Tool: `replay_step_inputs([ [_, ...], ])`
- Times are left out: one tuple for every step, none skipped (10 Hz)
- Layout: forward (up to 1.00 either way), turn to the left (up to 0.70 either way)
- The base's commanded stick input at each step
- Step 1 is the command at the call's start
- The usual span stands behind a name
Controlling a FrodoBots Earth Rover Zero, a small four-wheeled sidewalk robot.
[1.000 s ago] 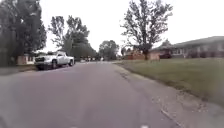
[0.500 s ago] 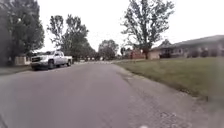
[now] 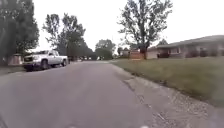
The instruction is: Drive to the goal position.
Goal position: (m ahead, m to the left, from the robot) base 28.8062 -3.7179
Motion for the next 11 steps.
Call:
replay_step_inputs([
  [1.0,0.0],
  [1.0,0.0],
  [1.0,0.4],
  [1.0,0.39],
  [1.0,0.22],
  [1.0,0.05],
  [1.0,0.0],
  [1.0,0.0],
  [1.0,0.0],
  [1.0,0.01],
  [1.0,0.02],
])
